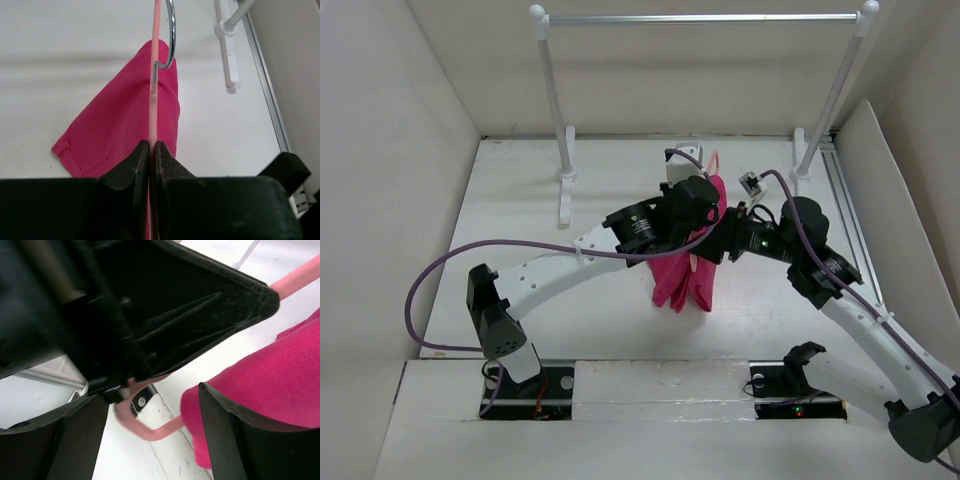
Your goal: Place the trousers on the hanger
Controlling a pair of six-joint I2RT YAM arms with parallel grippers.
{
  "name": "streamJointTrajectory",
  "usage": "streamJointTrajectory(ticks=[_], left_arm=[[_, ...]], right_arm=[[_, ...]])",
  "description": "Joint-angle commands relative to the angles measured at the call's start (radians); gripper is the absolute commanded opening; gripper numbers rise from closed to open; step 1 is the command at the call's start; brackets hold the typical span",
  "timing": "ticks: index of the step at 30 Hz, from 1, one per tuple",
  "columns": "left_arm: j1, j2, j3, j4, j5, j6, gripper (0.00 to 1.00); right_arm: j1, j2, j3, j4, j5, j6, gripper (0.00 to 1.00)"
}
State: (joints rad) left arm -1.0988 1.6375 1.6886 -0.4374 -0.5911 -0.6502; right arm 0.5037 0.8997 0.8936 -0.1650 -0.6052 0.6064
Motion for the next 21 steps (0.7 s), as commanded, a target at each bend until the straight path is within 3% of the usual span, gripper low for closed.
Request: streamJointTrajectory(ticks=[1,4,6,8,10,11,14,19,21], left_arm=[[-0.004,-0.056,0.029,0.170,-0.029,0.026,0.00],[-0.004,-0.051,0.039,0.172,-0.032,0.043,0.00],[-0.004,-0.051,0.037,0.178,-0.029,0.046,0.00],[-0.004,-0.053,0.033,0.184,-0.019,0.044,0.00],[-0.004,-0.054,0.025,0.186,-0.010,0.041,0.00],[-0.004,-0.056,0.023,0.187,-0.006,0.034,0.00],[-0.004,-0.068,0.019,0.187,0.005,0.026,0.00],[0.025,-0.134,-0.018,0.253,0.048,0.027,0.00],[0.036,-0.171,-0.012,0.273,0.056,0.037,0.16]], right_arm=[[0.019,0.018,-0.022,0.145,0.028,0.049,0.76],[0.050,0.041,-0.039,0.189,0.039,0.062,0.69],[0.065,0.048,-0.051,0.197,0.053,0.066,0.58],[0.065,0.053,-0.064,0.226,0.065,0.069,0.46],[0.065,0.051,-0.079,0.239,0.077,0.075,0.28],[0.065,0.051,-0.084,0.245,0.081,0.076,0.15],[0.074,0.033,-0.093,0.257,0.094,0.087,0.00],[0.053,-0.021,-0.081,0.292,0.142,0.119,0.00],[0.016,-0.022,-0.062,0.303,0.134,0.127,0.00]])
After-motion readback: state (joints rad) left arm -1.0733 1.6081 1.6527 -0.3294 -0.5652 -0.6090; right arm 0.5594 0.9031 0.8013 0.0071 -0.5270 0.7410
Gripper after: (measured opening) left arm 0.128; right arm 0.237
